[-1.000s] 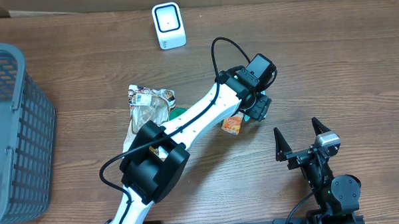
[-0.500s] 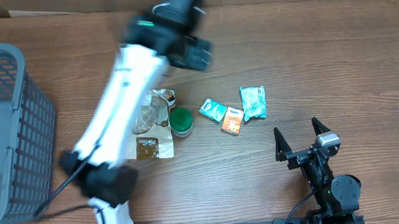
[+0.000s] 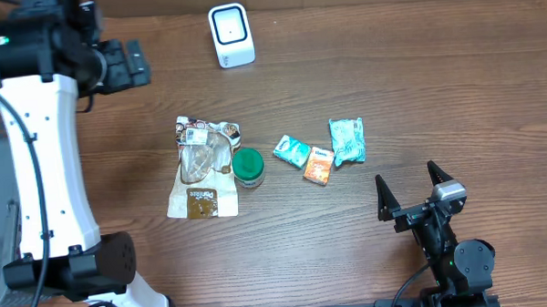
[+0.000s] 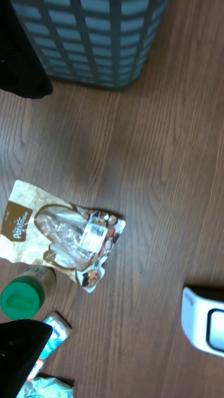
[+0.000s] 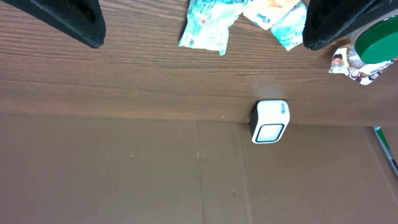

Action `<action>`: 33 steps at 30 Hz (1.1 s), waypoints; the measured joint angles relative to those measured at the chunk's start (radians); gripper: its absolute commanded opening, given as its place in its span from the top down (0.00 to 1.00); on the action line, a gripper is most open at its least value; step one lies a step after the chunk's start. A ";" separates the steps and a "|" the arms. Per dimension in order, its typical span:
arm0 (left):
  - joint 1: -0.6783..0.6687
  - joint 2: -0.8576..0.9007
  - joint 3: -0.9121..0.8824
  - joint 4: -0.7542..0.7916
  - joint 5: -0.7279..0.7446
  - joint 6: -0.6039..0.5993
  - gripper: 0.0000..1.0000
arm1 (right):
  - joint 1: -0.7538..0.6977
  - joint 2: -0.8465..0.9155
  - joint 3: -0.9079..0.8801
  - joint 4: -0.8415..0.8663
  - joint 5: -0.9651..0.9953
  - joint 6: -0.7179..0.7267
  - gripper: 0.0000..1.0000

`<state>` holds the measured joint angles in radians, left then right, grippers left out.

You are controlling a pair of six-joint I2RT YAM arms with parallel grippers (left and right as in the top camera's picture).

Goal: Scan the item barcode
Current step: 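Retract the left arm to the upper-left of the table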

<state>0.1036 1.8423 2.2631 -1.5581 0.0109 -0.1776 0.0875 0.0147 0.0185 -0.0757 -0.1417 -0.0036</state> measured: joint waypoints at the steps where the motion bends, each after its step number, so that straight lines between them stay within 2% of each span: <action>1: 0.014 0.000 0.000 0.000 0.009 0.005 0.00 | 0.000 0.000 0.000 0.000 0.000 0.000 0.00; 10: 0.034 0.000 0.000 -0.002 0.045 0.058 0.01 | 0.000 0.000 0.000 0.000 0.000 0.000 0.00; 33: 0.034 0.000 0.000 -0.002 0.050 0.074 0.00 | 0.000 0.000 0.000 0.000 0.001 0.000 0.00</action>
<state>0.1375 1.8423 2.2631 -1.5600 0.0605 -0.1036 0.0875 0.0147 0.0185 -0.0757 -0.1410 -0.0036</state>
